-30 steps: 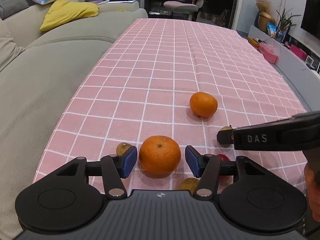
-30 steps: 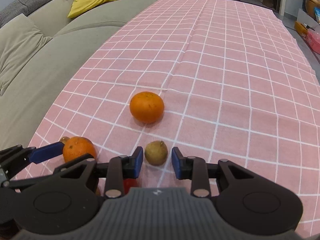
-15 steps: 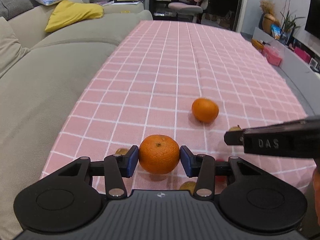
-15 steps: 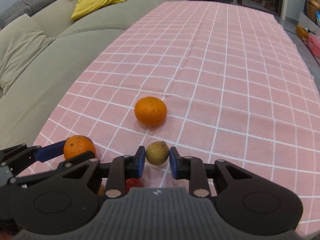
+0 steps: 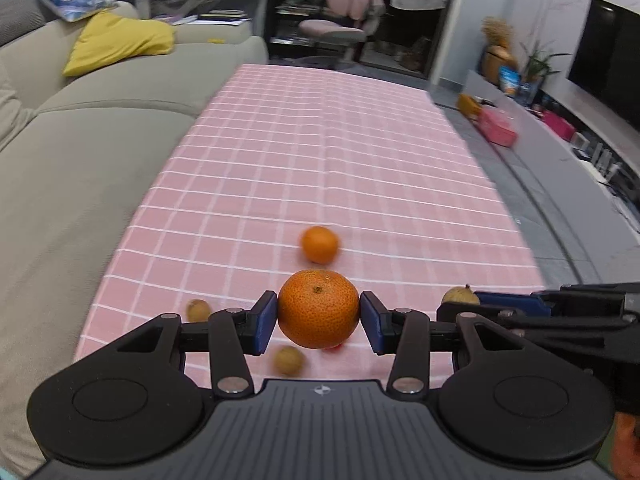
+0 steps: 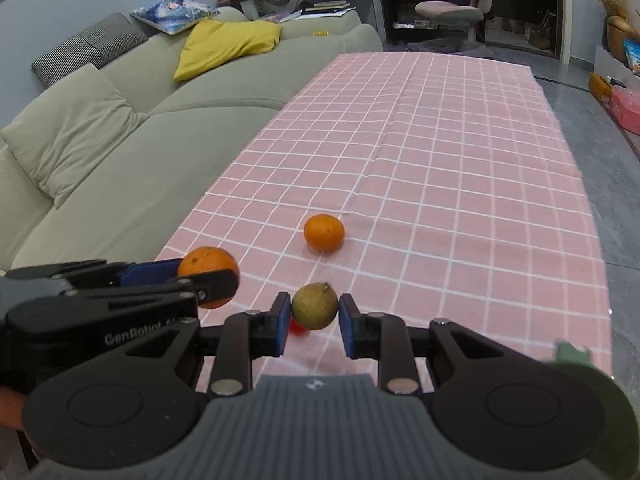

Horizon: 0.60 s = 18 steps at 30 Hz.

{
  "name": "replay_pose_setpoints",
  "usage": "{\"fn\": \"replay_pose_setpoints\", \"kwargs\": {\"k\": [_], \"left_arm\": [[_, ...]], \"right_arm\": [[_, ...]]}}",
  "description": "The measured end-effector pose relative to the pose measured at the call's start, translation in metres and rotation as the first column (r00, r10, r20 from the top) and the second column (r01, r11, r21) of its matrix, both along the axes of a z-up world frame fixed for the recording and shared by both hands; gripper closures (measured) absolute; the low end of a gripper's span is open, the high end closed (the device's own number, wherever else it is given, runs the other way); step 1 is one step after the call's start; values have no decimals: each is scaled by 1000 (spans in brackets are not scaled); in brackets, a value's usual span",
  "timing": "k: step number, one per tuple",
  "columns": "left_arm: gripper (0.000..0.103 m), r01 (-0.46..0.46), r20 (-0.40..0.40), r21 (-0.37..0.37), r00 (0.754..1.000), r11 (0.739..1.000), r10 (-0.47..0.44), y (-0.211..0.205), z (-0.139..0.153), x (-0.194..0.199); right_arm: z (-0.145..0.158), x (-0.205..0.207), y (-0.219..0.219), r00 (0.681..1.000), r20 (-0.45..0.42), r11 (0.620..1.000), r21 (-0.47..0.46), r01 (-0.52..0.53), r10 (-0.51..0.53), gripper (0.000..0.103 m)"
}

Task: Organize fruits
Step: 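Grasp a mandarin with the left tool while the right tool grasps a small brown fruit, then carry the mandarin and brown fruit over the colander and open both tools to drop them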

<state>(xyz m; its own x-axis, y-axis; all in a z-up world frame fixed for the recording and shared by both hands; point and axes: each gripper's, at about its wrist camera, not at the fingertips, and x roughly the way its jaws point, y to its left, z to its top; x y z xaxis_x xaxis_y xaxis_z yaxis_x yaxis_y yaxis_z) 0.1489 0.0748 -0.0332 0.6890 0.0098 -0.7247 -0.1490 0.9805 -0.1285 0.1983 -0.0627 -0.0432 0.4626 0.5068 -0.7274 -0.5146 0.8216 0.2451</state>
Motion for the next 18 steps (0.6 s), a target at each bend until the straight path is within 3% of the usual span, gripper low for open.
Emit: {"fn": "replay_pose_setpoints", "kwargs": {"k": [10,13,18], "left_arm": [[52,186,19,-73,982,980,-185,-61,34,-19],[52,256,4,-89,966,962,-257,-86,33,-21],[52,391,-42,-96,917,915,-396,-132,22,-21]], "right_arm": [[31,-58,-78,999,26,998,-40,43,-42,81],[33,-72,-100,998,27,996,-76,56,-54,81],[27,-86,-129,997,14,986,-152,74,-72,81]]}}
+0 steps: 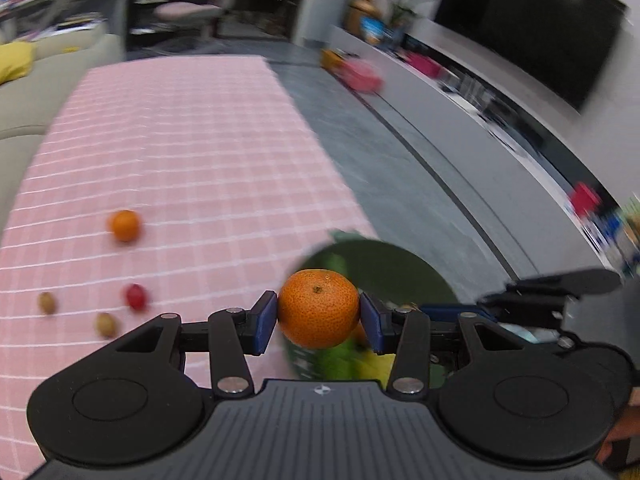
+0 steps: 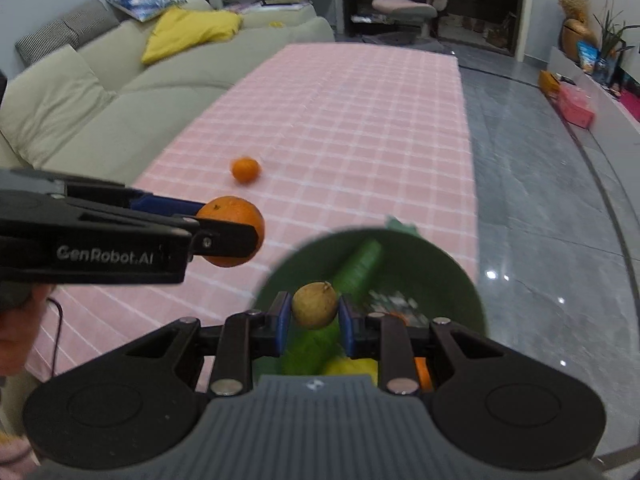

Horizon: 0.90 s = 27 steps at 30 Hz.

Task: Organize fruits
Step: 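Carry the mandarin and brown fruit over the colander and open both tools to drop them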

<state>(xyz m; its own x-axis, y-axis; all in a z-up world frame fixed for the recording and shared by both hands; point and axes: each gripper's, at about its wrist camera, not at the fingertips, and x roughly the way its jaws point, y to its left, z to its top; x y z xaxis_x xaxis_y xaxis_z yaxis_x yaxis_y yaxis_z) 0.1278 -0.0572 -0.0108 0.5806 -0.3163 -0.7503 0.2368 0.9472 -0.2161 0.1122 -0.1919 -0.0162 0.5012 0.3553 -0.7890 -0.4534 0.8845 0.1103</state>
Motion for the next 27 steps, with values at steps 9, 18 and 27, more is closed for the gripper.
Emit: {"fn": "replay_pose_setpoints", "kwargs": {"k": [9,18,27], "left_arm": [[52,133,-118,3,984,991,-132,-44,-34,10],[52,160,-218,-29,963,987,-162,-47,-63,22],[50,172,-249,-45,952,984,-178,-45,-69,25]], "right_arm": [[-26,-4,-35,999,-41,991,-133,-12,7,81],[-48,10,-33,995,-88,984,-164,-68,54,81],[-64,19,-29,989,-118,977,-178,-113,93,80]]}}
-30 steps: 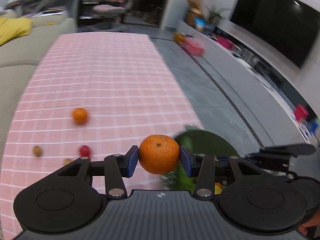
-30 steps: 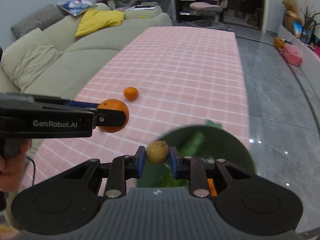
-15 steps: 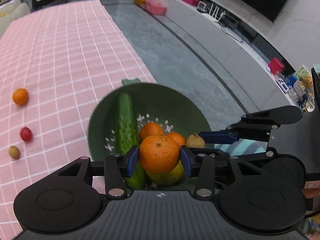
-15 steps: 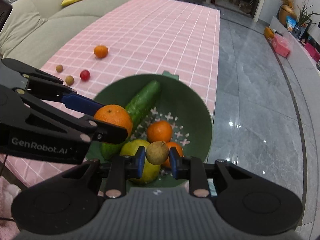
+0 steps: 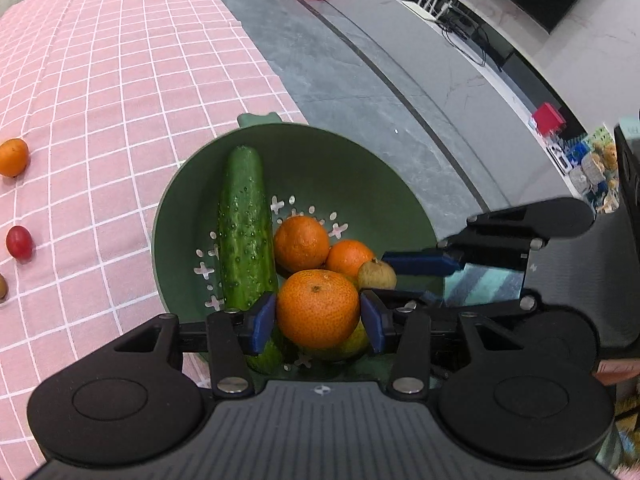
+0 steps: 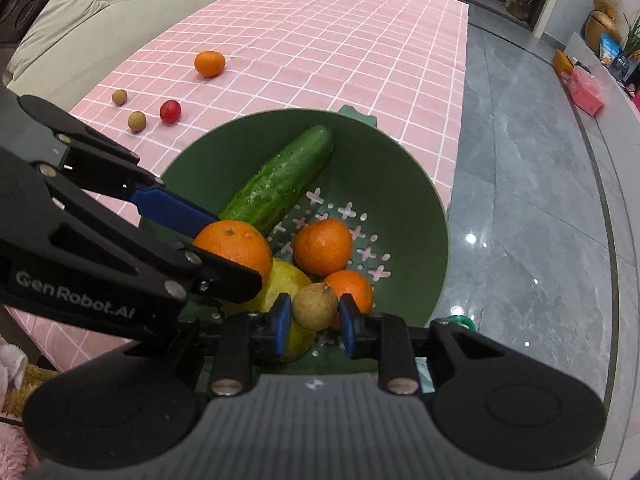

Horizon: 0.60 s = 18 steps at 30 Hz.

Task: Organize fruits
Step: 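Carry the mandarin and brown fruit over the colander and open both tools to drop them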

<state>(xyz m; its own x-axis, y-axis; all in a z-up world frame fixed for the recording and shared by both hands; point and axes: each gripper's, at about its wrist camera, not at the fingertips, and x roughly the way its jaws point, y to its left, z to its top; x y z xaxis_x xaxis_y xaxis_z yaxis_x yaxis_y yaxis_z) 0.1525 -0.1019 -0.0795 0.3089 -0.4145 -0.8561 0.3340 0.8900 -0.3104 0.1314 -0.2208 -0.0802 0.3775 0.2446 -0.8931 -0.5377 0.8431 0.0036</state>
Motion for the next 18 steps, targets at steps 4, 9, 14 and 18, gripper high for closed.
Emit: {"fn": "replay_pose_setpoints", "kwargs": {"k": [4,9,14,18], "left_arm": [[49,-21,-34,-2,999,1000,21,2,-6,1],[38,-29,-27,30,999,999,30,4,-7,0],[26,-49,-36,37,998,998,50,9,-7,0],[22,-55,-13,38,998,998,55,12,1,-4]], "right_arm": [[0,0,0,1000,-1,1000,-9,-19,19,80],[0,-3,3,1000,12,999,-33,-25,26,75],[1,-3,0,1000,4,999,-42,-13,13,68],[5,-5,0,1000,11,999,-47,-8,9,60]]}}
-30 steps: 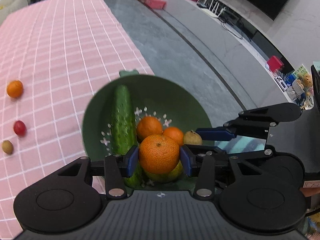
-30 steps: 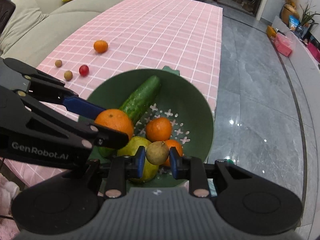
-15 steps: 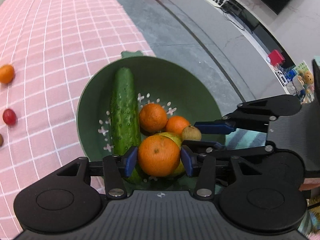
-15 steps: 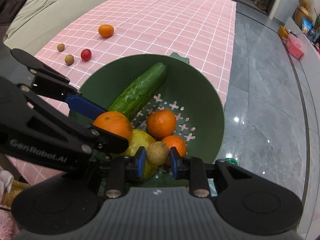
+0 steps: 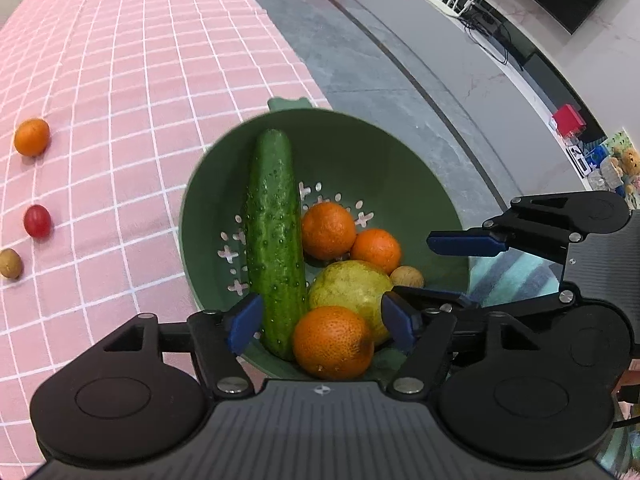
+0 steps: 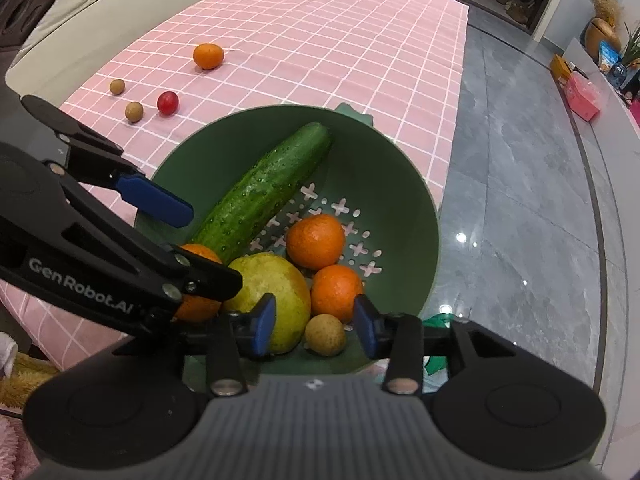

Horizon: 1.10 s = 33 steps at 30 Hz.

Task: Organize fruits
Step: 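Carry the mandarin and brown fruit over the colander and open both tools to drop them, then grasp a small brown fruit with the left tool while the right tool grasps a mandarin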

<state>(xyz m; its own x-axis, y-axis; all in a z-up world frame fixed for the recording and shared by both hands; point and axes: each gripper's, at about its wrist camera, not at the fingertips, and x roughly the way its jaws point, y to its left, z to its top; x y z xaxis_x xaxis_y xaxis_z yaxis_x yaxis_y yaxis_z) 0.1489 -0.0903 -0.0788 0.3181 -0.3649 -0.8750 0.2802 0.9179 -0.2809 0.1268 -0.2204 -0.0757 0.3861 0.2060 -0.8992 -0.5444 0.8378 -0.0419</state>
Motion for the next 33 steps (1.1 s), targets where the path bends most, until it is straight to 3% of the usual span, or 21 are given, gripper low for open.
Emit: {"fn": "replay_pose_setpoints", "kwargs": {"k": [3,8,15,19,25,33], "left_arm": [[22,-4,18,1,1000,1000,4,2,8,-2],[22,-41,64,-15,997,999,42,13,27,-6],[22,-142,155,-16,977,990,143,47,57,-12],[22,-230,227,19,949,973,220,72,71,-16],[22,-372,290,46,893,927,344,114,78,-17],[25,-513,294,-13,818,858,494,174,71,-21]], "right_arm": [[5,-2,2,1000,15,1000,-2,-1,1,57],[19,-7,5,997,76,1000,-24,10,-9,39],[46,-9,15,988,151,999,1,44,-44,35],[61,-7,21,986,143,992,105,70,-85,35],[73,-1,48,985,138,974,216,72,-103,35],[75,18,101,989,135,958,287,27,-68,36]]}}
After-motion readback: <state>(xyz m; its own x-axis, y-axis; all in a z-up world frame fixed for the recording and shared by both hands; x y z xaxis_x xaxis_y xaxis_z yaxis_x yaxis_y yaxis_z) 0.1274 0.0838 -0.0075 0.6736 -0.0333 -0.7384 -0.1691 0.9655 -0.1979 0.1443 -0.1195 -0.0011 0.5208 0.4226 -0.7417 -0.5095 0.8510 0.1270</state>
